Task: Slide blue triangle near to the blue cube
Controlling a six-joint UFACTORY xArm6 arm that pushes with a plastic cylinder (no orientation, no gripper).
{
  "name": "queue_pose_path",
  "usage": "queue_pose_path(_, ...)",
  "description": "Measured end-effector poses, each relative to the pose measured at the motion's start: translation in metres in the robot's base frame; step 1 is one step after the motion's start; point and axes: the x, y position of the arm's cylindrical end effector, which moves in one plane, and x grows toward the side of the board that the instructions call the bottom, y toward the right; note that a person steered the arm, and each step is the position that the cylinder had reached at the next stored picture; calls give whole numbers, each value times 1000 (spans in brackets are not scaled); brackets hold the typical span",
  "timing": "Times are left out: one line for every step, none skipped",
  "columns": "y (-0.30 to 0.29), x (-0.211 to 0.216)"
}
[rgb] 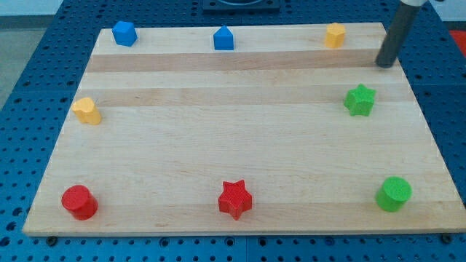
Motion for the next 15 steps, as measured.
queue_pose_path(-53,-8)
queue_pose_path(-101,-9)
queue_pose_path(-158,-22)
queue_pose_path(-201,-52)
queue_pose_path(-230,-77)
queue_pose_path(-259,-88)
queue_pose_path(-287,-87)
queue_pose_path(-285,-85)
queue_pose_path(-278,-71)
queue_pose_path(-278,-60)
queue_pose_path(-288,-55)
queue_pose_path(-290,-35)
queue_pose_path(-290,-31)
queue_pose_path(-290,-36)
queue_pose_path(-293,-49)
